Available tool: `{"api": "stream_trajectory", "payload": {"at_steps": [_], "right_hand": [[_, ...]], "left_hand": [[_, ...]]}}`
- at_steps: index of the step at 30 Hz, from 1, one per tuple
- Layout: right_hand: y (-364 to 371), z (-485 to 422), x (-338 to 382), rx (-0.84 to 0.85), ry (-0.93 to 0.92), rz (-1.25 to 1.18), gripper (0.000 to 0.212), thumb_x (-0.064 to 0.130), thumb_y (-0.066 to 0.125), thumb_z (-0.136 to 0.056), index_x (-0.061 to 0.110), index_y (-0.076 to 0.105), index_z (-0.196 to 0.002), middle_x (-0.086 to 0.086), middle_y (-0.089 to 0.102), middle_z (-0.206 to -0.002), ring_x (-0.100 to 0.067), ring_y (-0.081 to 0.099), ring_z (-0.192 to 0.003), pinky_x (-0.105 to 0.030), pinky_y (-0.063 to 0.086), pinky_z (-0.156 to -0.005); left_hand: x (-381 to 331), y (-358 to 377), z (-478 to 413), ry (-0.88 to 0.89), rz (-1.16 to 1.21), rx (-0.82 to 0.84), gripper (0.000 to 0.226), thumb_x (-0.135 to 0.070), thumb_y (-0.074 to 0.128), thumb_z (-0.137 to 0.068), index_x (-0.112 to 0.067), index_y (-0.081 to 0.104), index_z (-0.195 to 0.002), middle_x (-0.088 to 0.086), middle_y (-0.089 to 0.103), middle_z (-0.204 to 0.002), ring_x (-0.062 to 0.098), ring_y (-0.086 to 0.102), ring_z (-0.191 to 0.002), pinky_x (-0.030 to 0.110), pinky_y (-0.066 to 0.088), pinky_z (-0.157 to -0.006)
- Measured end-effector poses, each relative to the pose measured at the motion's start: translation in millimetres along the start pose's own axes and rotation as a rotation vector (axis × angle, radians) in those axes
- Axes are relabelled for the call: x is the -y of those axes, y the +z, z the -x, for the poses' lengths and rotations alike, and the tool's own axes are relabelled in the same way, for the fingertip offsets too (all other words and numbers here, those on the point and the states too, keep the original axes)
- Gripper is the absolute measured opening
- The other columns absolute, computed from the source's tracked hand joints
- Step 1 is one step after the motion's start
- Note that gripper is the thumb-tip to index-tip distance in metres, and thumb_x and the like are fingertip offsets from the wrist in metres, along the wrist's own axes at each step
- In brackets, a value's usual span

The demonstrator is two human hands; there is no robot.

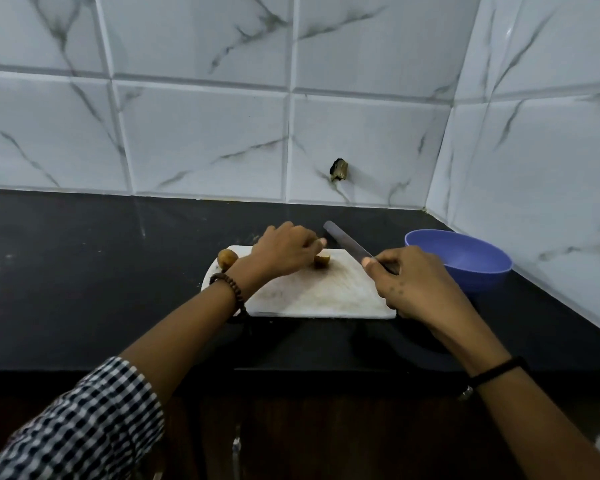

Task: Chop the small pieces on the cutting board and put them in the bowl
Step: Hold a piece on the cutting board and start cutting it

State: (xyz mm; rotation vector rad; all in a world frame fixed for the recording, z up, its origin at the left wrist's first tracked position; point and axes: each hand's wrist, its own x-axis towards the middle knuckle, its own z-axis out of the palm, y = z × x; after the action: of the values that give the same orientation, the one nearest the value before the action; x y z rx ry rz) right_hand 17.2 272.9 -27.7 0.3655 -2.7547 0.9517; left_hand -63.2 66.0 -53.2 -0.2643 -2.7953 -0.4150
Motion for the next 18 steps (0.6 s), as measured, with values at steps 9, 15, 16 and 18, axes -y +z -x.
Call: {"api": "stream_trajectory", "payload": {"at_steps": [9, 15, 16, 18], "right_hand": [[-3, 2, -10, -0.083, -0.021, -0.006, 0.033, 0.039, 0.053, -0.099, 0.014, 0.073, -0.09, -0.006, 0.067, -0.065, -0.016, 0.057, -0.052, -0.039, 0.054, -0.066], [3, 4, -12, -0.062, -0.025, -0.031, 0.03, 0.041, 0.053, -0.098, 0.018, 0.072, -0.091, -0.003, 0.067, -0.067, -0.018, 0.063, -0.062, -0.039, 0.056, -0.067], [5, 5, -11, -0.058, -0.025, -0.031, 0.03, 0.041, 0.053, -0.097, 0.02, 0.072, -0.091, -0.003, 0.067, -0.067, -0.018, 0.064, -0.062, -0.039, 0.056, -0.067], [6, 6, -11, -0.053, -0.024, -0.033, 0.028, 0.04, 0.053, -0.097, 0.02, 0.072, -0.092, -0.003, 0.068, -0.069, -0.02, 0.065, -0.063, -0.04, 0.057, -0.069]], "left_hand": [[5, 2, -3, -0.044, 0.154, 0.122, 0.035, -0.056, 0.067, -0.083, -0.033, 0.068, -0.109, -0.013, 0.066, -0.102, 0.014, 0.06, -0.105, 0.044, 0.039, -0.099], [5, -6, 20, 0.014, 0.135, 0.014, 0.026, -0.041, 0.07, -0.086, -0.028, 0.068, -0.109, -0.013, 0.071, -0.103, 0.005, 0.061, -0.096, 0.044, 0.029, -0.101], [5, -8, 25, 0.014, 0.153, 0.008, 0.024, -0.038, 0.072, -0.085, -0.029, 0.069, -0.107, -0.014, 0.071, -0.102, 0.003, 0.061, -0.095, 0.044, 0.029, -0.101], [5, -15, 35, 0.014, 0.168, -0.007, 0.019, -0.028, 0.071, -0.086, -0.031, 0.072, -0.105, -0.016, 0.07, -0.102, 0.0, 0.059, -0.093, 0.04, 0.028, -0.098]]}}
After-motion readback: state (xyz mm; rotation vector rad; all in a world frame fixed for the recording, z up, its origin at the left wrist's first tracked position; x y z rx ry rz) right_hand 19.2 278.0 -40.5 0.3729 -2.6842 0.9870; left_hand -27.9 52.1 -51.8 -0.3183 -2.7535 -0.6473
